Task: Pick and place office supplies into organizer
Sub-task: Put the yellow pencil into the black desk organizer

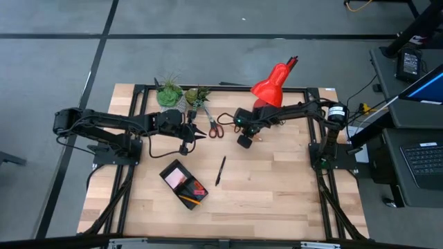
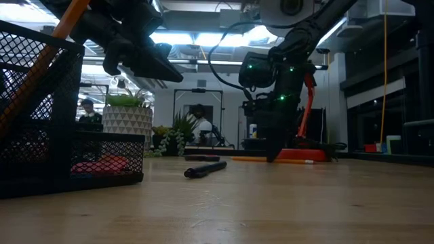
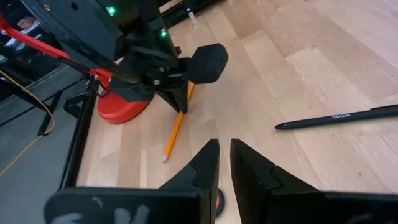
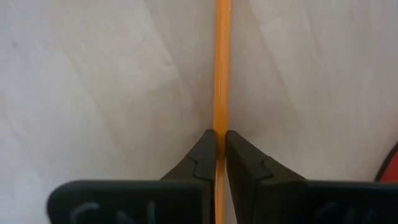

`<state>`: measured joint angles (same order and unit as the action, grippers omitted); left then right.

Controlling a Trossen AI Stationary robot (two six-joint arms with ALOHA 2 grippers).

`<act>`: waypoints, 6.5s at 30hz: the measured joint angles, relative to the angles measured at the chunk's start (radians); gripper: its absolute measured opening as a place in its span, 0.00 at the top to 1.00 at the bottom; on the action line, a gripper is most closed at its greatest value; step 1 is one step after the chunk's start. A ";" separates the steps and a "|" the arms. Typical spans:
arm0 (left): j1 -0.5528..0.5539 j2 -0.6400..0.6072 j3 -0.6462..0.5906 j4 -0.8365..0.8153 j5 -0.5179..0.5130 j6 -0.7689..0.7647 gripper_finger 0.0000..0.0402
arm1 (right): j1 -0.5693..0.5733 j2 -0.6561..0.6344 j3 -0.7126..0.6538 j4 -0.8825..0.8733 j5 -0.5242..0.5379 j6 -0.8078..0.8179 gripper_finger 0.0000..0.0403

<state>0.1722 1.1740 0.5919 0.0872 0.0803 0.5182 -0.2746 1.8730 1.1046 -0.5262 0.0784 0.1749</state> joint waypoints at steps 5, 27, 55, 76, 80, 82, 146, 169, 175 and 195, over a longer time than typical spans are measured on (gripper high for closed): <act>0.000 0.000 0.000 0.001 0.000 0.000 0.92 | 0.020 -0.003 0.000 -0.008 -0.002 0.005 0.94; 0.000 0.000 0.000 0.016 -0.001 0.018 0.92 | 0.089 -0.177 0.003 -0.016 0.050 0.033 0.94; 0.000 0.000 0.000 0.249 0.209 -0.194 0.92 | 0.357 -0.385 0.000 0.190 0.298 -0.010 0.94; 0.000 0.000 0.000 0.259 0.162 -0.269 0.54 | 0.363 -0.385 0.000 0.272 0.298 -0.059 0.94; 0.016 0.001 0.000 0.305 0.130 -0.345 0.53 | 0.366 -0.385 0.000 0.322 0.297 -0.108 0.94; 0.016 0.014 0.000 0.372 0.132 -0.348 0.54 | 0.369 -0.385 0.000 0.352 0.295 -0.132 0.94; -0.033 0.176 0.000 0.712 0.236 -0.401 0.96 | 0.403 -0.384 0.000 0.468 0.298 -0.261 0.94; -0.348 -0.058 0.079 0.036 -0.305 -0.460 0.96 | 0.537 -0.384 0.000 0.349 0.384 -0.169 1.00; -0.512 -0.058 0.093 -0.004 -0.348 -0.536 0.96 | 0.563 -0.384 -0.122 0.533 0.373 -0.152 1.00; -0.916 0.102 0.451 -0.440 -0.745 -0.897 0.96 | 0.720 -0.384 -0.333 0.893 0.356 -0.022 1.00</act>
<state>-0.7433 1.2758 1.0430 -0.3528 -0.6652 -0.3792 0.4451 1.4887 0.7719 0.3667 0.4343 0.1534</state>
